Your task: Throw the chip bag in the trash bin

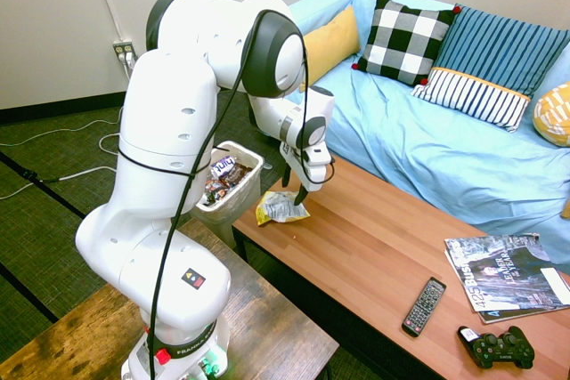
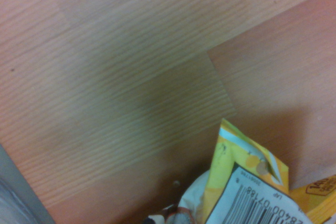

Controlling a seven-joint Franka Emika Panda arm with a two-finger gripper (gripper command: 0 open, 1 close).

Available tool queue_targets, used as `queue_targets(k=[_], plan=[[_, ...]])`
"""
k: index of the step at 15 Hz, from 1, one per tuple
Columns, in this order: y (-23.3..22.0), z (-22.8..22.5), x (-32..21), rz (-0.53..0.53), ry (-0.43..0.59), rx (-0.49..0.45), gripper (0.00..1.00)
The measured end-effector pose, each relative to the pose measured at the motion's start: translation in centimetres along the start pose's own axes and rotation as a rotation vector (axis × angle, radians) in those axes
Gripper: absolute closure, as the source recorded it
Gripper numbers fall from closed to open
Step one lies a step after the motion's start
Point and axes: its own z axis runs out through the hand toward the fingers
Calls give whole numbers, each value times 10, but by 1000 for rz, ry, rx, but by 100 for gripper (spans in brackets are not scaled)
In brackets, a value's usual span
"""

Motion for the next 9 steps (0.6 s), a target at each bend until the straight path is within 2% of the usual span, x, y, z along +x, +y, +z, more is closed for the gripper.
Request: queue_targets(k=[1, 9], plan=[[-3, 5, -1, -1, 0, -6, 100], [-10, 22, -3, 11, -15, -34, 100]])
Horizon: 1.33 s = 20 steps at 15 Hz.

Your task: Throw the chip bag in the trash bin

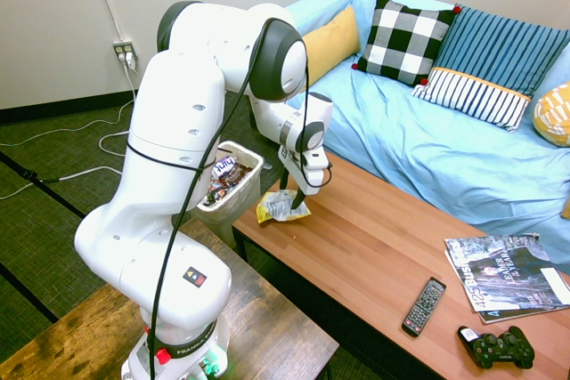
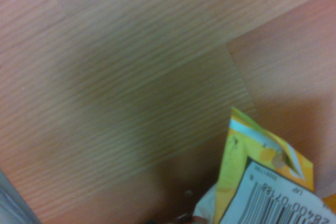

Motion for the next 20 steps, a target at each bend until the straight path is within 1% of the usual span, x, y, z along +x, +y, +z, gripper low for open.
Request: queue_targets(k=[13, 15, 17, 20], plan=[[-5, -7, 1, 14, -10, 17, 100], [-6, -19, -1, 6, -8, 34, 100], [-6, -40, -14, -27, 9, 66, 100], [1, -91, -76, -146, 70, 143, 100]])
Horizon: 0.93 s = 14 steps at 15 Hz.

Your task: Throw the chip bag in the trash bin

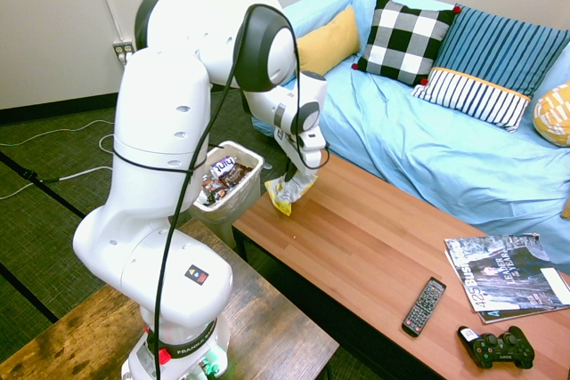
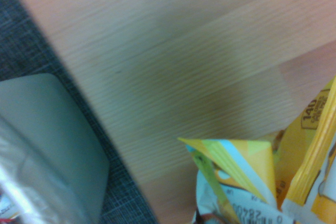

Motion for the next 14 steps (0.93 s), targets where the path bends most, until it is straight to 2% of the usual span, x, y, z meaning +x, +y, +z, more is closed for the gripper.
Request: queue_targets(k=[3, 5, 10, 13, 14], plan=[[-11, -46, -77, -97, 55, 61, 100], [-20, -56, -127, -156, 70, 83, 100], [-51, -14, -231, -323, 80, 82, 100], [-71, 32, -260, -376, 58, 50, 100], [-75, 49, -264, -392, 47, 33, 0]])
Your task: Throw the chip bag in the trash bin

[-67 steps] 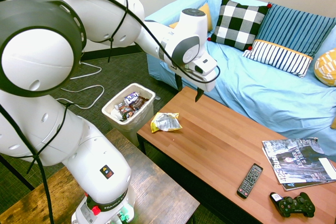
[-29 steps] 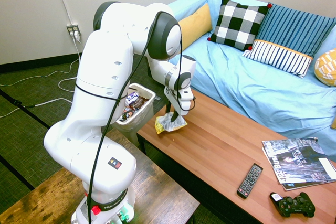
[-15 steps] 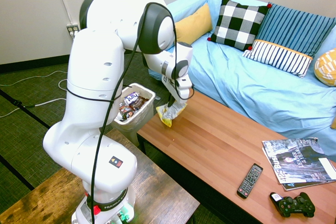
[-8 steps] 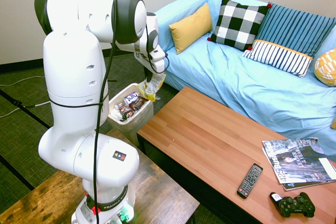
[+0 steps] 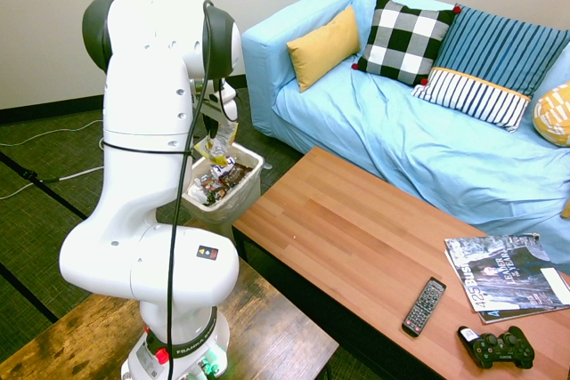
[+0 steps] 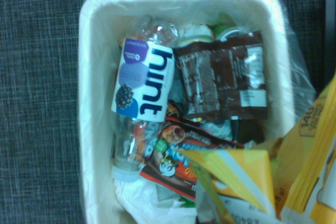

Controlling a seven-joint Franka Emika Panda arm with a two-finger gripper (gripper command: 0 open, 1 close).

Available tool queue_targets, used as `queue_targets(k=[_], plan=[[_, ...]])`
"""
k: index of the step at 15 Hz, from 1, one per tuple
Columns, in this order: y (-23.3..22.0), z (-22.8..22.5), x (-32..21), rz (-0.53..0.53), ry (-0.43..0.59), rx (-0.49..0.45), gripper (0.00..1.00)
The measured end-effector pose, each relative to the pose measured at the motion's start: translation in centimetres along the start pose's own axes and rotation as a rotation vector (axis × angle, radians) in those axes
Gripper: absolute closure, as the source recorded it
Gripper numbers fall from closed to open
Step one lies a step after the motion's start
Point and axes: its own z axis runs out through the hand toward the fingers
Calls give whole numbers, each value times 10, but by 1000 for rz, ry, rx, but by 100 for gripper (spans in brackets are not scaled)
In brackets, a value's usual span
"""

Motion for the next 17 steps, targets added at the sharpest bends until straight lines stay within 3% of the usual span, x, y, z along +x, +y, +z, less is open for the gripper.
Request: queue_targets(k=[6, 17], plan=[[1, 63, -1, -155, -78, -6, 0], [3, 66, 11, -176, -99, -5, 0]])
